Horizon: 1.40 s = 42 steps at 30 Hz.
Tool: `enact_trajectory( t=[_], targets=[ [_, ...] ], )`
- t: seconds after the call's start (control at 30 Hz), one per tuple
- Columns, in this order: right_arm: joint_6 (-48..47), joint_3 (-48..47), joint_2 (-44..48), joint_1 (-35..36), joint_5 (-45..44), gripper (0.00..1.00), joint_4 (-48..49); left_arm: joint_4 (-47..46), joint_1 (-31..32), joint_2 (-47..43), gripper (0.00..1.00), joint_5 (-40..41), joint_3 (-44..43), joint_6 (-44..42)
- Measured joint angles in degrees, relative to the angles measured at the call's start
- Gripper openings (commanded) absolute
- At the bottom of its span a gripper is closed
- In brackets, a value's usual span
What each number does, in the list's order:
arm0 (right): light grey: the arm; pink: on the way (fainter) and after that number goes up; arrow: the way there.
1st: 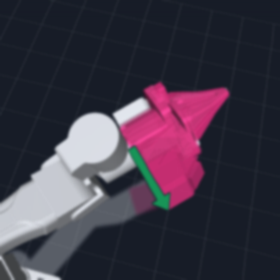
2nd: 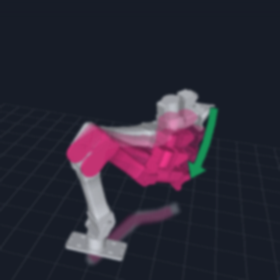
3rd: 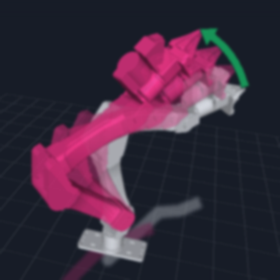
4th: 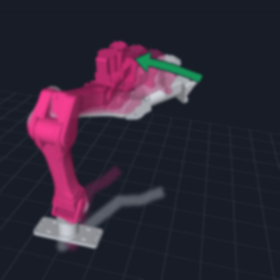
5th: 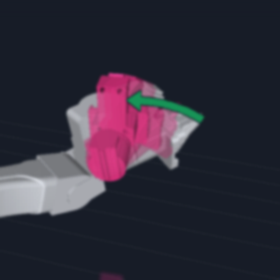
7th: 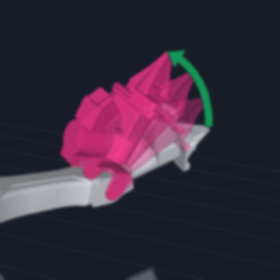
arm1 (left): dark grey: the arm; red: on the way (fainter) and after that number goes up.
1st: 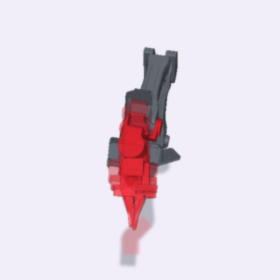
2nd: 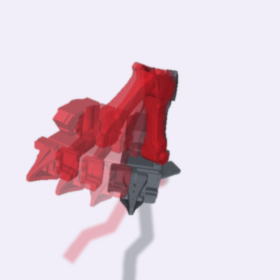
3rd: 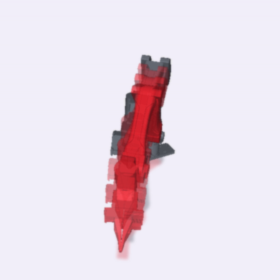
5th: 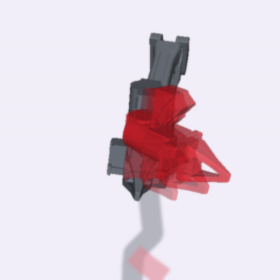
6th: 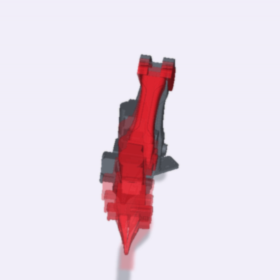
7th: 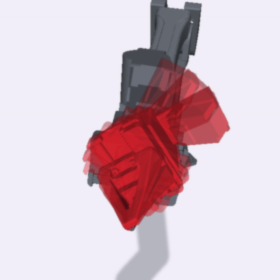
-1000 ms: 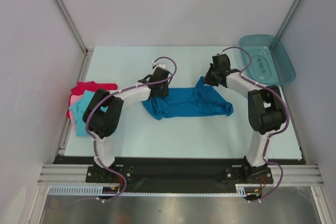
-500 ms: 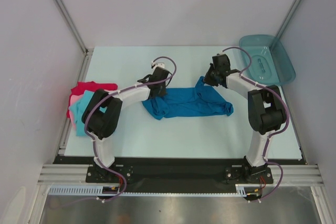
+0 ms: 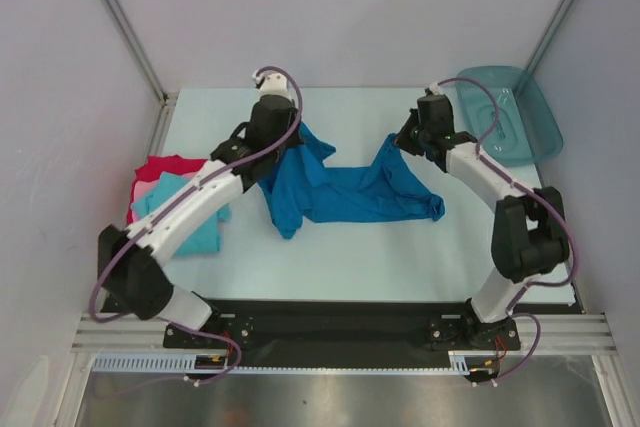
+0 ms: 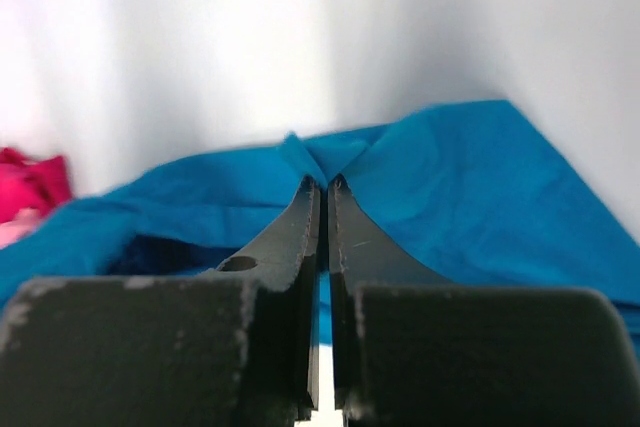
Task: Fold and stack the t-shirts
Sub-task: Flatten the tshirt out
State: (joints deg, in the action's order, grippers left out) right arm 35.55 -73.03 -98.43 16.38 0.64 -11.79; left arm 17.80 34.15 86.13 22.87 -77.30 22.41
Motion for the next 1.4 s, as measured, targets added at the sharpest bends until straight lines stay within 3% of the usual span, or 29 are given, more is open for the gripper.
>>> enact_trajectory(
  t=[0.33, 0.6, 0.7, 1.03, 1.4],
  targets=[
    [0.0, 1.8, 23.6, 1.2, -0.7, 0.0, -3.3, 4.9, 3.6, -23.7, 0.0, 2.8, 5.0, 0.0],
    [0.5, 4.0, 38.4, 5.2, -3.0, 0.0, -8.4, 10.5, 7.8, -37.3, 0.0, 5.3, 7.7, 1.6],
    [0.6, 4.0, 40.0, 5.4, -3.8, 0.0, -9.5, 11.5, 8.5, -40.5, 0.02, 5.4, 10.2, 2.8],
    [0.7, 4.0, 38.2, 6.1, -4.9, 0.0, -12.0, 13.4, 9.2, -40.9, 0.48, 5.0, 18.3, 6.3],
    [0.7, 4.1, 36.7, 6.1, -4.9, 0.0, -11.9, 11.0, 9.4, -41.6, 0.5, 2.6, 24.5, 9.7]
  ],
)
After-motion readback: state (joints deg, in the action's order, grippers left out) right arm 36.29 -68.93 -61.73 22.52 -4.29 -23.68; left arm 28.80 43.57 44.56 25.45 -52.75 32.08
